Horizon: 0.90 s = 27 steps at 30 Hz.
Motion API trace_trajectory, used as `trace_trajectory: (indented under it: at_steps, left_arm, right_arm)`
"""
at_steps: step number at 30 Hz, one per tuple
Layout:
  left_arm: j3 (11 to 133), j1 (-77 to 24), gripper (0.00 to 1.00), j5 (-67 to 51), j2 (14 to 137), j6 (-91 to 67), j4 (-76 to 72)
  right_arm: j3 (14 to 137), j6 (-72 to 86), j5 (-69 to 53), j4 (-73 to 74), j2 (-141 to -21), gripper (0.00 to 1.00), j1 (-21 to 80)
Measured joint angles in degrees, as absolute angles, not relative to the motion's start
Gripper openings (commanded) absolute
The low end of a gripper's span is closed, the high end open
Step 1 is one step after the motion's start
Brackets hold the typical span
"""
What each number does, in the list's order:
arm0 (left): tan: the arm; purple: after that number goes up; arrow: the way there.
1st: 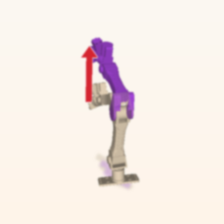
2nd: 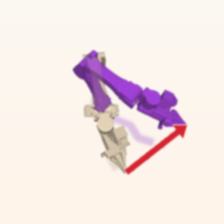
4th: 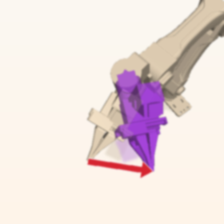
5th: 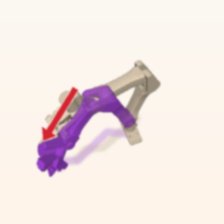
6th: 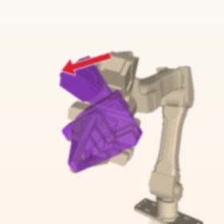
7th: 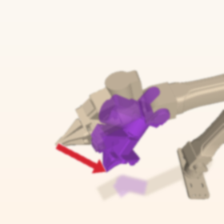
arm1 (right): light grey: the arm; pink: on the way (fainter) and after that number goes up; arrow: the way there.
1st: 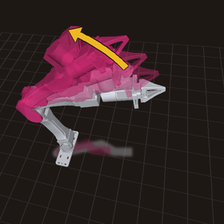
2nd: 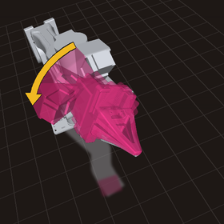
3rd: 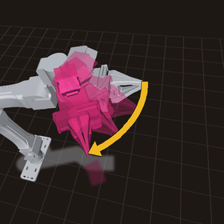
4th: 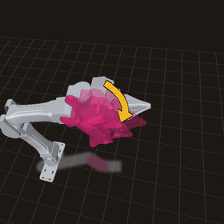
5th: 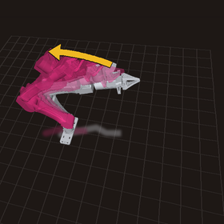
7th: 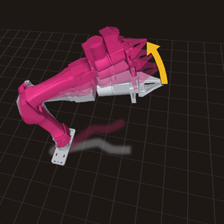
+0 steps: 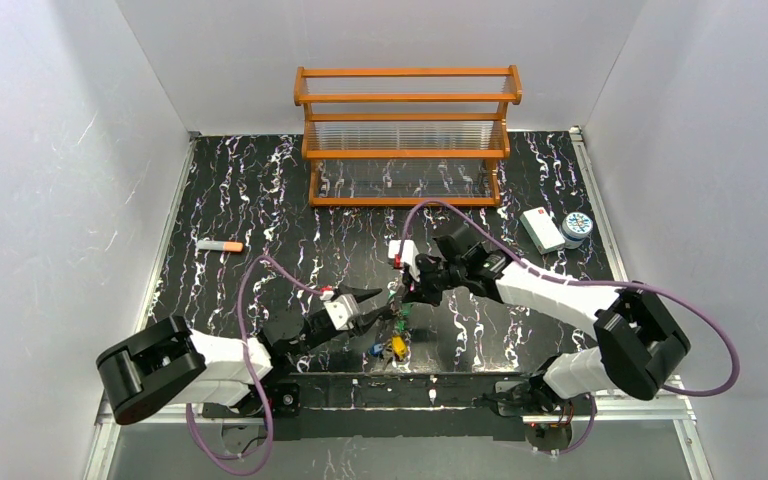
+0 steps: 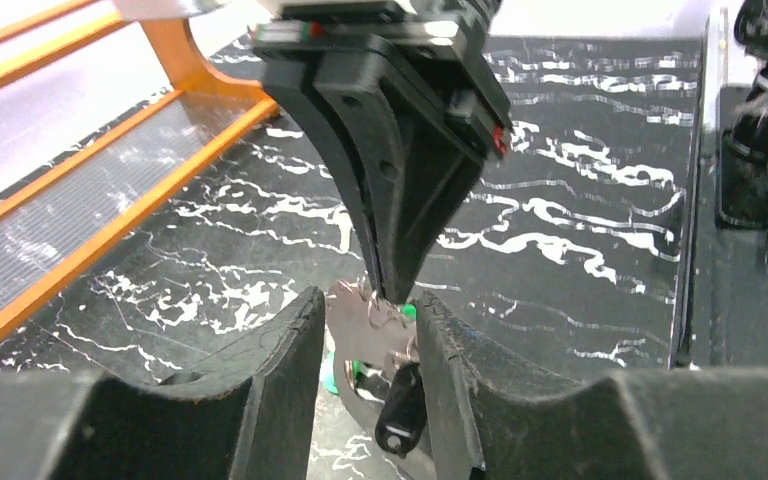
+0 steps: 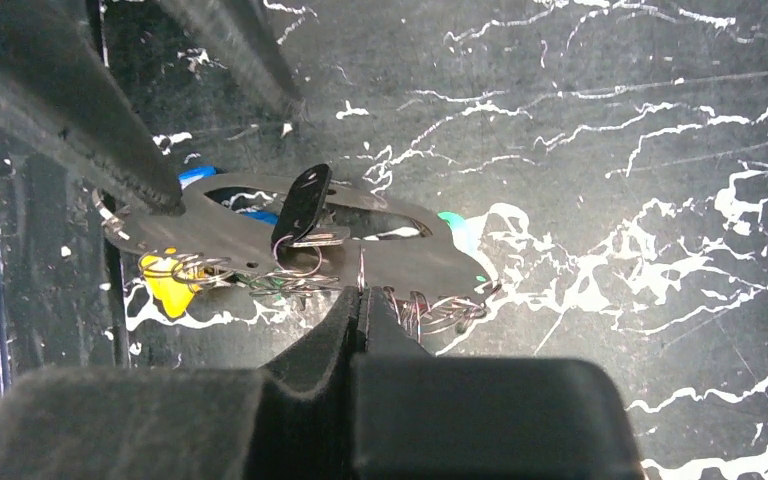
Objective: Put the keys on the keyring
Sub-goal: Adjust the key on the keyring.
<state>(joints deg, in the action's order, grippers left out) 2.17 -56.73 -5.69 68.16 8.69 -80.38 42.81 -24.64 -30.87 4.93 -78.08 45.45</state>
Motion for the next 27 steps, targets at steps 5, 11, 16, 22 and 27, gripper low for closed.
trace_trajectory:
  at_steps: [5,11,16,22,27]
  left_arm:
    - [3.5,-56.8,0.37,-8.0,70.4,11.4,-76.1]
    - [6.0,-56.7,0.34,-11.1,77.3,13.2,-74.5]
    - [8.9,-56.8,0.31,-14.3,84.4,13.5,-75.3]
    - [10.0,-56.8,0.28,-16.6,92.0,12.7,-81.0]
    - [9.8,-56.9,0.27,-16.6,92.6,12.7,-82.1]
  right_arm:
    - [48.4,-27.9,-27.5,14.4,-81.3,0.01,45.8]
    - [52.3,-30.5,-23.7,22.8,-85.7,0.01,47.5]
    - [54.6,-31.6,-22.7,24.5,-87.4,0.01,49.3]
    - [54.6,-32.0,-23.3,25.1,-87.5,0.01,50.4]
    - [54.7,-32.4,-22.9,25.7,-87.5,0.01,50.8]
